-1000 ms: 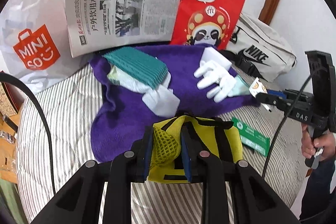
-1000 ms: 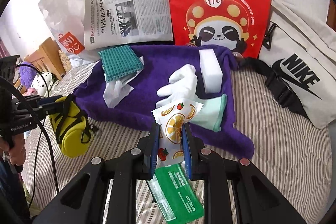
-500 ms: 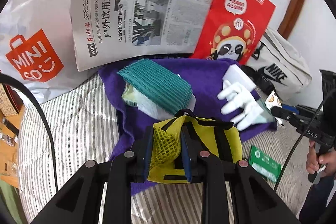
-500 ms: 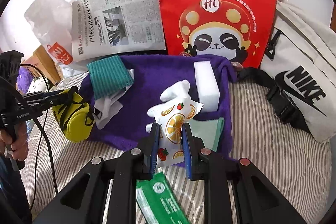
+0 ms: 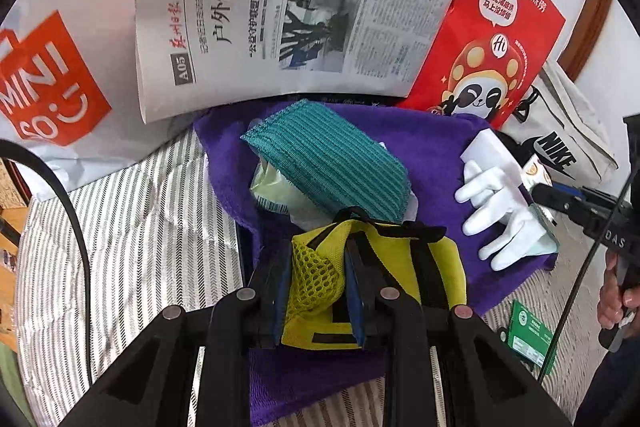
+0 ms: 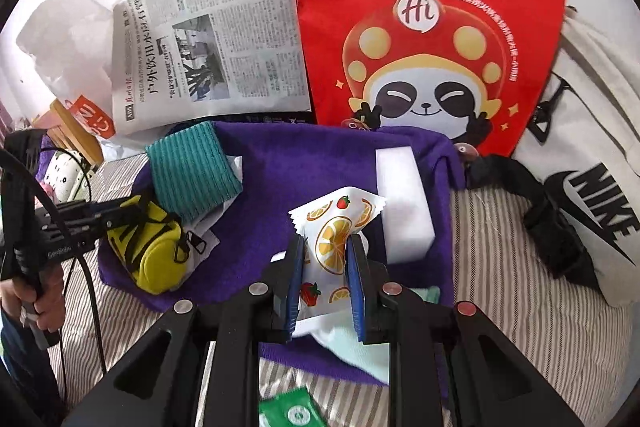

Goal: Organize soft objects

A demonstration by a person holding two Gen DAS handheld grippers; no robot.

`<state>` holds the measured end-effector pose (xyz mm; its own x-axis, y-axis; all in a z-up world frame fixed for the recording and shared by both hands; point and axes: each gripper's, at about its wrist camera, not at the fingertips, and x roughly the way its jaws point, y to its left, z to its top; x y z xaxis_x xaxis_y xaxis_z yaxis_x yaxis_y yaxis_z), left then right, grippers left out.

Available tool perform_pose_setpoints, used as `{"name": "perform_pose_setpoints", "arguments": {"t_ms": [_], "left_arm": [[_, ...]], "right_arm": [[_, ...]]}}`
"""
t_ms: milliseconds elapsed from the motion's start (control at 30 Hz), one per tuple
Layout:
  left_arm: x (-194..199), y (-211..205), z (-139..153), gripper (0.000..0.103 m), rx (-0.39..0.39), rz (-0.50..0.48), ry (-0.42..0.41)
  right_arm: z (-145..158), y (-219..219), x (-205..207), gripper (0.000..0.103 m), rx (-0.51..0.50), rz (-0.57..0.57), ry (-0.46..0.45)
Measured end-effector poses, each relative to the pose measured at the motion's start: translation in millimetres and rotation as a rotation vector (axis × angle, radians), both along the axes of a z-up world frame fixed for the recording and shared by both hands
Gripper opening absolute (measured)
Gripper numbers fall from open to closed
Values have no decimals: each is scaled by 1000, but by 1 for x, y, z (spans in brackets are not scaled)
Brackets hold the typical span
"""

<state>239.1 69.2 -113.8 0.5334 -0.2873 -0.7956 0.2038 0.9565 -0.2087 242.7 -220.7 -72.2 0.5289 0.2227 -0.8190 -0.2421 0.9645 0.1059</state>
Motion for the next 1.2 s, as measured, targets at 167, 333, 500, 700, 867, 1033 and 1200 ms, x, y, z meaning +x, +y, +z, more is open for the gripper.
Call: {"name": "perform_pose_setpoints", "arguments": {"t_ms": [167, 333, 500, 700, 867, 1033, 1200], "left_arm": [[3, 0, -5, 24, -4, -1, -4], [8, -3, -5, 24, -8, -3, -10], [7, -4, -8, 27, 8, -10, -6], [5, -2, -7, 35, -4, -6, 11], [-1, 0, -3, 50, -16, -8, 4], [-5, -2, 3, 55, 7, -10, 0], [-11, -1, 8, 55, 35, -3, -3]], "right_arm": [[-8, 7, 20, 22, -17, -1, 10], [-15, 19, 43, 22, -56, 12, 7], [-37, 24, 65, 22, -77, 10, 67], [-54, 23, 73, 25, -89, 2, 102], [-53, 27, 77, 35, -100, 18, 105], [-47, 26, 71, 50, -89, 12, 107], [-36, 25, 61, 52, -85, 3, 104]]}}
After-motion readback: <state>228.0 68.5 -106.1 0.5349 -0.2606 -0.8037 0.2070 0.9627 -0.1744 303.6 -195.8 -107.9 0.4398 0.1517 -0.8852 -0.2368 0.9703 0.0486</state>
